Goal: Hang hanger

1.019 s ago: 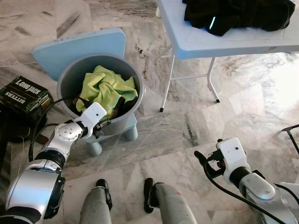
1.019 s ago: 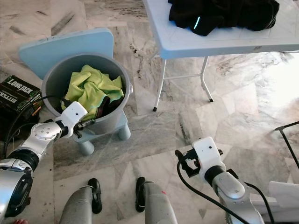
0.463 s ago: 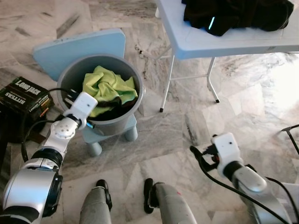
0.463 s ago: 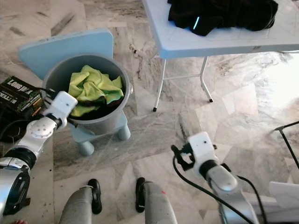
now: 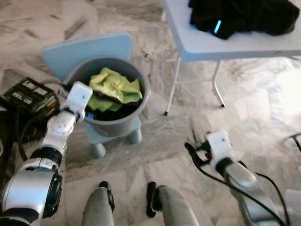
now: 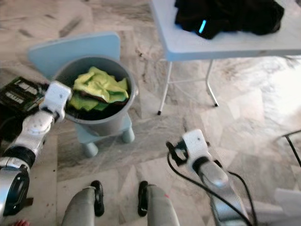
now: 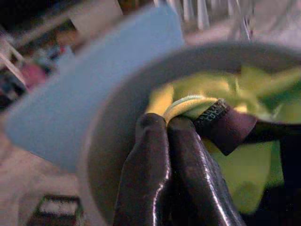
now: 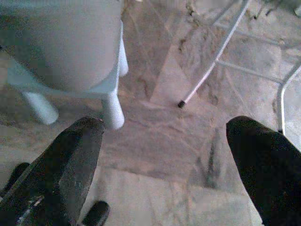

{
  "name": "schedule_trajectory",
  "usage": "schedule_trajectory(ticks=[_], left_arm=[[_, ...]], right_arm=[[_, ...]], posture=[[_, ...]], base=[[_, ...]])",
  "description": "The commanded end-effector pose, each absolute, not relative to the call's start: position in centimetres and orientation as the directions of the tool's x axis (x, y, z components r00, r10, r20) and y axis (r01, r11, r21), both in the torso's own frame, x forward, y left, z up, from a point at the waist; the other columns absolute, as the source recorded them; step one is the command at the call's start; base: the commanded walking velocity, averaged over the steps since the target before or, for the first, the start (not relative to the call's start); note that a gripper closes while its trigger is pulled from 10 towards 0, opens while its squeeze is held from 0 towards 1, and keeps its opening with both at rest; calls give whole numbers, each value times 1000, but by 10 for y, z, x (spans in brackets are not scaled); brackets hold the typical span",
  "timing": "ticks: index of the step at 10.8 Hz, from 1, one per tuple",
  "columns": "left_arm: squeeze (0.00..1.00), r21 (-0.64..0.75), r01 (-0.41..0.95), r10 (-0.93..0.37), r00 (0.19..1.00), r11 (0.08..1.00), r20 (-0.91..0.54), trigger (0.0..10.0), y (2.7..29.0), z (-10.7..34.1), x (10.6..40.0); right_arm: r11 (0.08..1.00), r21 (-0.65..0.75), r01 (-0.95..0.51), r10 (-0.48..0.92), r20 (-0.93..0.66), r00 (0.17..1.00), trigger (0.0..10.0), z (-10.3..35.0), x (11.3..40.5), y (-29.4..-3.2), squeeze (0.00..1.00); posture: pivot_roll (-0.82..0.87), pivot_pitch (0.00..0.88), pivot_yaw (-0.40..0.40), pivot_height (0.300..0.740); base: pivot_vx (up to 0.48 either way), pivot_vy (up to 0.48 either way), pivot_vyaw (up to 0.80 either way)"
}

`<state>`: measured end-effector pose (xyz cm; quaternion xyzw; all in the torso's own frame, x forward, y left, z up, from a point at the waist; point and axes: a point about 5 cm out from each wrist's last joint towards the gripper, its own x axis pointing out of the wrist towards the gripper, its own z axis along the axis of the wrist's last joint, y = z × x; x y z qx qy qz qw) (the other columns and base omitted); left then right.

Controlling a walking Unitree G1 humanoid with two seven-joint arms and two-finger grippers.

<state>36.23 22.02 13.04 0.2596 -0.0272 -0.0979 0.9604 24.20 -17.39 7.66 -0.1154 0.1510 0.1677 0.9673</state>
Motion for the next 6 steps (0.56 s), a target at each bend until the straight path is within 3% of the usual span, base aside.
schedule_trajectory(ticks=[1, 4, 6], left_arm=[[0, 501, 192, -221, 975, 844, -1, 0, 218, 126, 358], [0, 446, 314, -231, 945, 838, -232, 0, 215, 64, 319], [0, 419, 344, -235, 928, 841, -290, 0, 213, 48, 304]], right_arm=[[920, -168, -355, 280, -352, 893, 10000, 68, 239, -174, 0], [924, -150, -353, 288, -336, 897, 10000, 66, 245, -168, 0], [925, -150, -350, 285, -334, 898, 10000, 65, 246, -169, 0]], posture=[[-116, 169, -73, 740], [-97, 166, -73, 740], [-96, 166, -73, 740]], base=[[0, 0, 0], [0, 0, 0], [0, 0, 0]])
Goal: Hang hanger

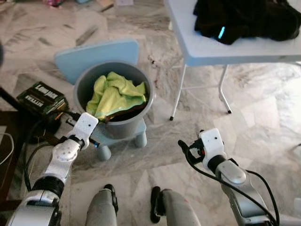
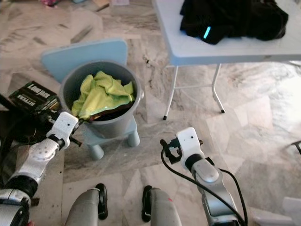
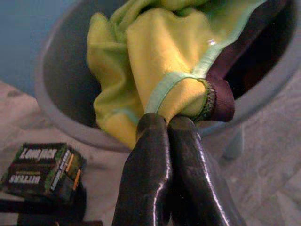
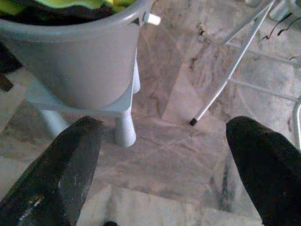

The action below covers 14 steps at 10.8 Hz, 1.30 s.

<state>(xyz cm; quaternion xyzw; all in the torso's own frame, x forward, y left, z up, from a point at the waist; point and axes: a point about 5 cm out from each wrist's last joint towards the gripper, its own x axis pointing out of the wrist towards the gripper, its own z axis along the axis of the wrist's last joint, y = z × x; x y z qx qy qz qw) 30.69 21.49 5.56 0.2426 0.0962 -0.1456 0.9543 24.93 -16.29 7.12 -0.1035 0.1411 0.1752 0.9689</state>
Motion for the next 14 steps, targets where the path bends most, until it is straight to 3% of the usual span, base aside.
schedule_trajectory(ticks=[1, 2, 3, 4, 5, 9, 12, 14], left_arm=[[0, 427, 360, -247, 922, 829, -298, 0, 210, 46, 298], [0, 429, 366, -245, 918, 826, -312, 0, 210, 43, 297], [0, 430, 408, -238, 887, 806, -396, 9882, 210, 31, 294], [0, 422, 434, -245, 868, 796, -431, 10000, 210, 27, 293], [1000, 418, 445, -241, 857, 792, -456, 10000, 212, 26, 293], [1000, 503, 493, -252, 845, 709, -472, 10000, 213, 32, 292], [1000, 608, 543, -294, 835, 579, -465, 10000, 209, 39, 286], [1000, 617, 527, -302, 847, 585, -437, 10000, 205, 43, 279]], right_arm=[[925, -151, -349, 285, -333, 899, 10000, 65, 246, -169, 0], [924, -152, -350, 286, -333, 898, 10000, 64, 246, -169, 0], [923, -153, -352, 288, -332, 898, 10000, 64, 247, -168, 0], [923, -153, -353, 288, -332, 898, 10000, 64, 247, -168, 0], [923, -154, -352, 287, -331, 899, 10000, 65, 247, -169, 0], [924, -155, -349, 285, -331, 900, 10000, 64, 246, -170, 0], [924, -152, -352, 288, -331, 899, 10000, 64, 247, -169, 0], [925, -149, -349, 286, -330, 900, 10000, 64, 247, -168, 0]], posture=[[-94, 167, -74, 740], [-94, 167, -74, 740], [-95, 168, -76, 740], [-95, 168, -76, 740], [-106, 170, -76, 740], [-104, 173, -73, 740], [-102, 178, -75, 740], [-93, 185, -65, 740]], base=[[0, 0, 0], [0, 0, 0], [0, 0, 0], [0, 0, 0], [0, 0, 0], [0, 0, 0], [0, 0, 0], [0, 0, 0]])
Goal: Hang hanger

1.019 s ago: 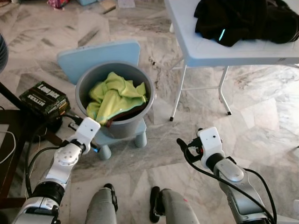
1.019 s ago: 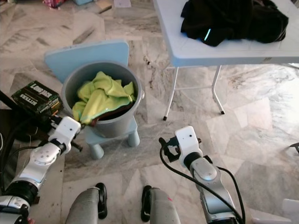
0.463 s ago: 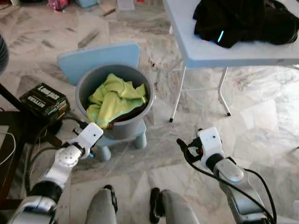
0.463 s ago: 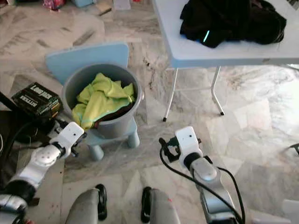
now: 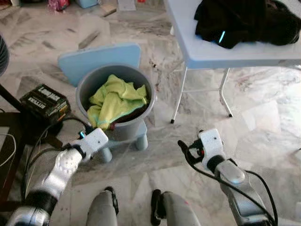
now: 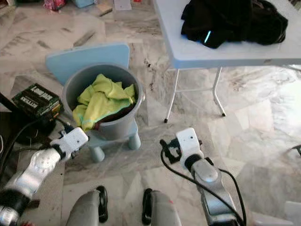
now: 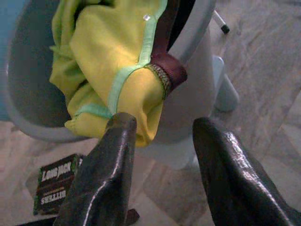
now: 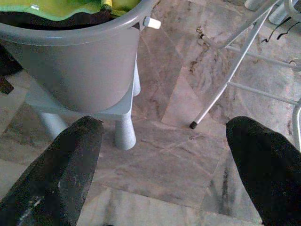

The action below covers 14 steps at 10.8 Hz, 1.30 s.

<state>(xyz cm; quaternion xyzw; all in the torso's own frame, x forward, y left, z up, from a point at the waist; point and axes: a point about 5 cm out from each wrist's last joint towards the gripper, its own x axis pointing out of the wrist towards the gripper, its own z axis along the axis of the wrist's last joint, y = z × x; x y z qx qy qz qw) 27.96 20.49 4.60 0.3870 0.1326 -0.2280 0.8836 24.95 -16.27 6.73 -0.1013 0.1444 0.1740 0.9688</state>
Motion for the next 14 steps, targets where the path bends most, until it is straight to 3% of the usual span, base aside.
schedule_trajectory(ticks=[1, 3, 4, 5, 8, 14], left_arm=[[1000, 622, 474, -280, 878, 624, -388, 10000, 205, 46, 275], [1000, 570, 292, -190, 954, 768, -233, 10000, 204, 64, 270], [639, 533, 252, -178, 966, 807, -186, 10000, 199, 72, 265], [0, 451, 193, -147, 980, 871, -136, 10000, 191, 82, 252], [0, 369, 147, -103, 985, 918, -137, 10000, 186, 87, 228], [0, 328, 122, -76, 986, 937, -149, 10000, 187, 96, 229]], right_arm=[[927, -145, -347, 285, -330, 900, 10000, 64, 246, -168, 0], [928, -135, -347, 288, -329, 899, 10000, 64, 245, -167, 0], [929, -127, -348, 292, -327, 899, 10000, 63, 244, -166, 0], [931, -116, -346, 292, -329, 898, 10000, 61, 244, -165, 0], [933, -98, -345, 296, -334, 895, 10000, 59, 245, -164, 0], [930, -103, -352, 301, -332, 894, 10000, 60, 247, -163, 0]], posture=[[-88, 187, -64, 740], [-71, 188, -64, 740], [-63, 188, -61, 740], [-51, 187, -56, 740], [-41, 188, -56, 740], [-43, 182, -57, 740]], base=[[0, 0, 0], [0, 0, 0], [0, 0, 0], [0, 0, 0], [0, 0, 0], [40, 0, 0]])
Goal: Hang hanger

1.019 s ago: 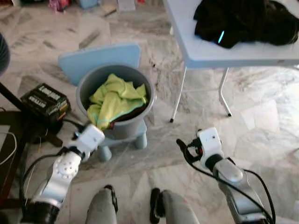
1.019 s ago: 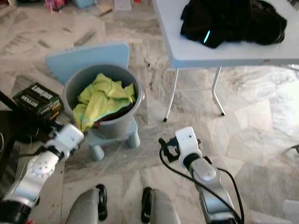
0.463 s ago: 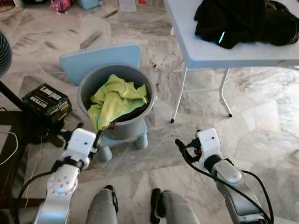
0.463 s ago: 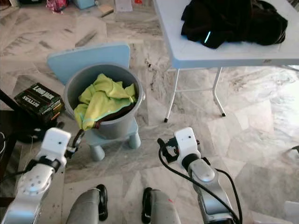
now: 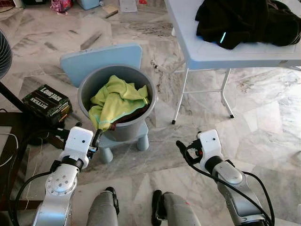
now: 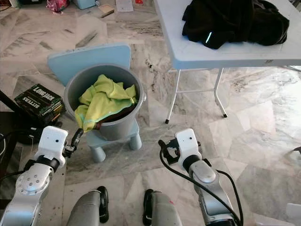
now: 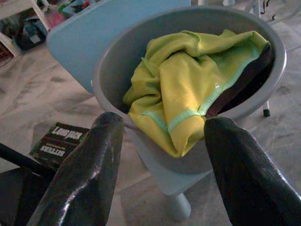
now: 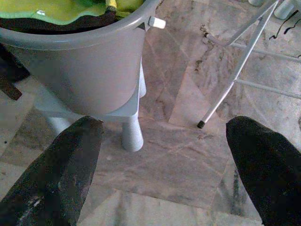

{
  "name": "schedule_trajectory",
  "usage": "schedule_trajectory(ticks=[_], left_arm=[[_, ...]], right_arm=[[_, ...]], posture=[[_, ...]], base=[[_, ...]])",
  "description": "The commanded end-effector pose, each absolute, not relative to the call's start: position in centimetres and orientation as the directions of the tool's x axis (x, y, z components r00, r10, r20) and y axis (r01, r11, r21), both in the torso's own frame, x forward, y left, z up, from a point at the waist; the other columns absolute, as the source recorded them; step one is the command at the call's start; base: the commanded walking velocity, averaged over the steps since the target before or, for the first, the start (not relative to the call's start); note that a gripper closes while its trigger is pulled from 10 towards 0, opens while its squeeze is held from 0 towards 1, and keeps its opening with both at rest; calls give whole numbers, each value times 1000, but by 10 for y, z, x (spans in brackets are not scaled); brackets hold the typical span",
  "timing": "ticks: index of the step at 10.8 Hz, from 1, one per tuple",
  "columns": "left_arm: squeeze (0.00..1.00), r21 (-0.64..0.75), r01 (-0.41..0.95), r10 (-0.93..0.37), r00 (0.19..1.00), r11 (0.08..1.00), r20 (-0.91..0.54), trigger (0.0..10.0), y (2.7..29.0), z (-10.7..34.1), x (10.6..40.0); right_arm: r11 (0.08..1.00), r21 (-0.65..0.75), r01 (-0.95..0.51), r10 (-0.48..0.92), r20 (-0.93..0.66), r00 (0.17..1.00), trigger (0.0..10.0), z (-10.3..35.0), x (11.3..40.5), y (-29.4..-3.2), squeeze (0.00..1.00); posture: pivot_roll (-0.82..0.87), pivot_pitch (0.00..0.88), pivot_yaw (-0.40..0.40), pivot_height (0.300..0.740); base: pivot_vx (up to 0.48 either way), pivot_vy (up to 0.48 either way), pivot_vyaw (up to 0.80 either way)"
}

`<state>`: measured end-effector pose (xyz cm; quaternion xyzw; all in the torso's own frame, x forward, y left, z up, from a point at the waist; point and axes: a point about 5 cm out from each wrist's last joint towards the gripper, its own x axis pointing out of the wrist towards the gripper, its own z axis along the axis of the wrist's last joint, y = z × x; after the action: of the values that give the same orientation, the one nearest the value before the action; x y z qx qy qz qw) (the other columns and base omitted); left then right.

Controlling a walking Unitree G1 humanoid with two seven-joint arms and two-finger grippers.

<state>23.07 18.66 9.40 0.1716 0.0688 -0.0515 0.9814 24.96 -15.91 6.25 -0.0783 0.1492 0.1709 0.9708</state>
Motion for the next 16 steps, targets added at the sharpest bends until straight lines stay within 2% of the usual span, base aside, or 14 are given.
schedule_trajectory(ticks=[1, 3, 8, 10, 16], left_arm=[[0, 326, 126, -80, 985, 937, -152, 10000, 184, 95, 229], [0, 323, 124, -81, 986, 938, -143, 10000, 185, 97, 229], [0, 319, 127, -82, 985, 939, -149, 10000, 185, 98, 227], [0, 324, 128, -79, 984, 937, -159, 10000, 186, 98, 229], [0, 321, 154, -100, 979, 934, -177, 10000, 178, 93, 235]], right_arm=[[933, -109, -343, 294, -318, 901, 10000, 62, 249, -165, 0], [954, -98, -282, 253, -234, 939, 10000, 74, 250, -171, 0], [968, -83, -237, 211, -243, 947, 10000, 67, 241, -182, 0], [970, -84, -228, 203, -237, 950, 10000, 68, 244, -182, 0], [971, -117, -210, 179, -233, 956, 10000, 67, 248, -185, 0]], posture=[[-42, 175, -58, 740], [-33, 163, -56, 740], [-10, 131, -43, 740], [-4, 135, -38, 740], [-12, 122, -31, 740]], base=[[240, 0, 0], [257, 249, 0], [283, 295, 0], [0, 261, 0], [0, 0, 0]])
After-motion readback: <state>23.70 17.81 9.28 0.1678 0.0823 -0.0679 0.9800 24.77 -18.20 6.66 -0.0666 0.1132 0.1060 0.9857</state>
